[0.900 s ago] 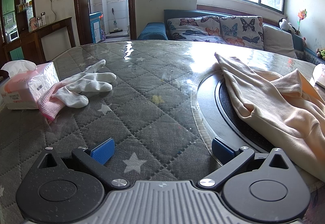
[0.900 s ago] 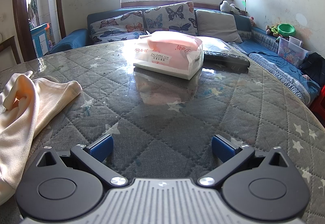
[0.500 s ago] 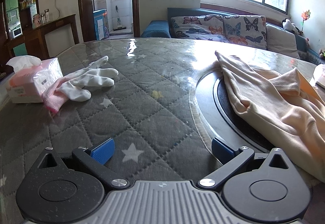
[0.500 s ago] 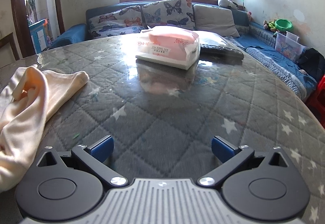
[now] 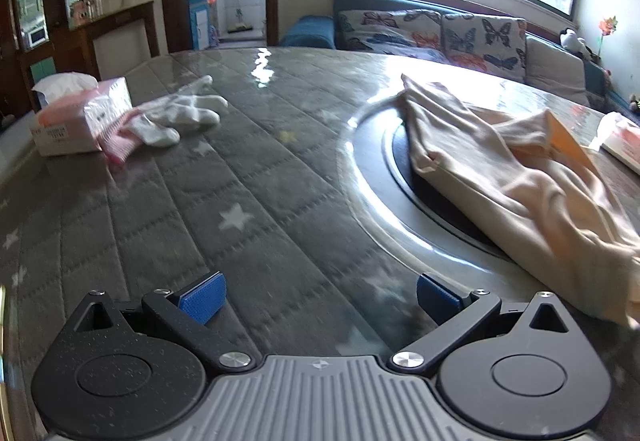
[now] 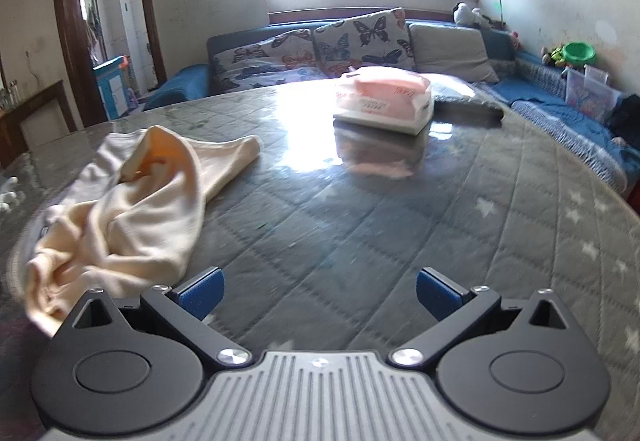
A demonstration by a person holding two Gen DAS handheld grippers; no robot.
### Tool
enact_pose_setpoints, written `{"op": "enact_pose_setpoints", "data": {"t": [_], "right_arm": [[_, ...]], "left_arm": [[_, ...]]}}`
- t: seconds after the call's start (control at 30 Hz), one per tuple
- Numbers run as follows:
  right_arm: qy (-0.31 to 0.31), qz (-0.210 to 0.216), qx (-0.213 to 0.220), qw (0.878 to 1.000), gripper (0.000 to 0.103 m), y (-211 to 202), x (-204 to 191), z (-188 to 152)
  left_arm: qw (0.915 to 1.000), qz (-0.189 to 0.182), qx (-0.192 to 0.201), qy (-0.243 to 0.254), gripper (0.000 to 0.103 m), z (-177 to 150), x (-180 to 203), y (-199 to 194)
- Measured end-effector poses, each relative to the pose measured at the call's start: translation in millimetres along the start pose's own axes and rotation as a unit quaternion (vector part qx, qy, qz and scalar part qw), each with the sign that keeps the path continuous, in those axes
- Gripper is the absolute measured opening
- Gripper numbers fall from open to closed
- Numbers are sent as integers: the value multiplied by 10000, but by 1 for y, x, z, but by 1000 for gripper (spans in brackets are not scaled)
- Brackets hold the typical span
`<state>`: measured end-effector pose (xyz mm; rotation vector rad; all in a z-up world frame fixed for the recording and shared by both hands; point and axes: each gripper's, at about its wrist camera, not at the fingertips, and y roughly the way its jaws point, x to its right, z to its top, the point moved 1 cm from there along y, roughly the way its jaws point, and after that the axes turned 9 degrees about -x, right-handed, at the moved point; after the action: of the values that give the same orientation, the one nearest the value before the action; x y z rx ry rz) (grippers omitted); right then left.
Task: Fold clothes
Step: 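Move both grippers toward the crumpled cream sweatshirt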
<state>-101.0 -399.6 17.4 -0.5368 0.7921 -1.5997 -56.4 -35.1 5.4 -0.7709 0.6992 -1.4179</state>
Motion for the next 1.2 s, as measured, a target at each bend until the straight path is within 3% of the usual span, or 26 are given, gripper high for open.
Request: {"op": "enact_pose_setpoints", "data": {"t": [0.47,1.2], "right_arm": [[-320,229,-167,9991,103,-15,-26,-28],[-478,332,-275,9979,103,-10,-43,-24]], "left_arm": [[9989,-318,-248,235,103,-18,35,-22],[9959,-551,-387,608,103,-16,71,-25]]}}
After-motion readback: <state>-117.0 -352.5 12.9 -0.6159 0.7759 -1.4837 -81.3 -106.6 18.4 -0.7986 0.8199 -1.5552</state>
